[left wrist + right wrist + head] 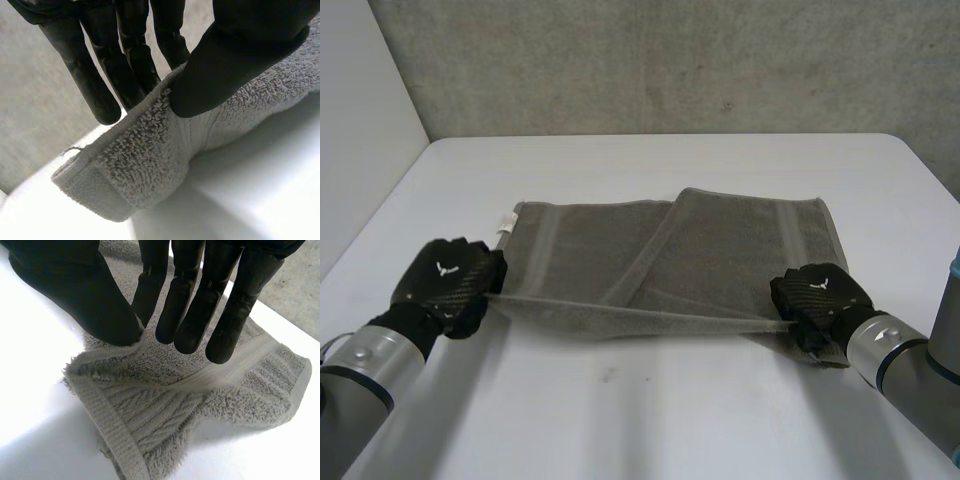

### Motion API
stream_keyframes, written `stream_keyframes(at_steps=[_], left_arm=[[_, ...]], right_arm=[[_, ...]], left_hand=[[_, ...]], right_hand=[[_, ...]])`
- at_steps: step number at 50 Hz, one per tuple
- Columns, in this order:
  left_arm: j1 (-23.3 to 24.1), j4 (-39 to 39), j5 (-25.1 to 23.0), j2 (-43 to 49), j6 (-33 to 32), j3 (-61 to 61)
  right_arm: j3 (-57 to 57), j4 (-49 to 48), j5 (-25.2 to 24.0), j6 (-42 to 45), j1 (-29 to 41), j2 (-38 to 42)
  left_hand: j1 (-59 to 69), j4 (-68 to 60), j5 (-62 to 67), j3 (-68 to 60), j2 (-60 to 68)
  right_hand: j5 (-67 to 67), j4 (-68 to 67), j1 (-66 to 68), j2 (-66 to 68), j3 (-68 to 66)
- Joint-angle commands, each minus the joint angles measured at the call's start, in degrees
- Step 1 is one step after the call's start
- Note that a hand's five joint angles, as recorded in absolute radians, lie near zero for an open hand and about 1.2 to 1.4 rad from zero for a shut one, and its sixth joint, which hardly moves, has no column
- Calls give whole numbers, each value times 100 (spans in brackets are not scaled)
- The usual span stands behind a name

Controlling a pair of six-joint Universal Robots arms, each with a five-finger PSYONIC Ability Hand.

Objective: Fold the towel.

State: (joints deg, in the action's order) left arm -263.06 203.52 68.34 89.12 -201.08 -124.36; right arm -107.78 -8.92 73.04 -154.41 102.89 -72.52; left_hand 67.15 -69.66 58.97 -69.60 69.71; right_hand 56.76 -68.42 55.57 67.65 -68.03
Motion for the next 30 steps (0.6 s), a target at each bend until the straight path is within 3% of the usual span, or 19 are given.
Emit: stream_keyframes(at_steps=[1, 5, 12, 21, 30], left_arm=[[-17, 39, -5, -167, -10, 105], [-96, 56, -5, -176, -19, 236], [-368, 135, -13, -176, -37, 290], [-1019, 171, -40, -176, -2, 246], [-1081, 171, -40, -88, 7, 211]], right_arm=[[213, 347, 0, -722, -23, -105], [293, 882, -87, -1266, -259, -341], [47, 1041, -246, -1355, -638, -684], [-375, 1077, -369, -881, -674, -1141], [-998, 727, -712, -283, -665, -1133]], left_hand=[[1285, -1034, 1103, -1040, 1029], [1285, -1034, 1103, -1040, 1029], [1285, -1034, 1103, -1040, 1029], [1285, -1034, 1103, -1040, 1029], [1285, -1034, 1103, -1040, 1029]], right_hand=[[-2792, 2958, -1672, -2880, 2919], [-3161, 3327, -2041, -3249, 3288], [-3145, 3311, -2025, -3233, 3272], [-3111, 3277, -1991, -3199, 3238], [-3296, 3462, -2176, -3384, 3423]])
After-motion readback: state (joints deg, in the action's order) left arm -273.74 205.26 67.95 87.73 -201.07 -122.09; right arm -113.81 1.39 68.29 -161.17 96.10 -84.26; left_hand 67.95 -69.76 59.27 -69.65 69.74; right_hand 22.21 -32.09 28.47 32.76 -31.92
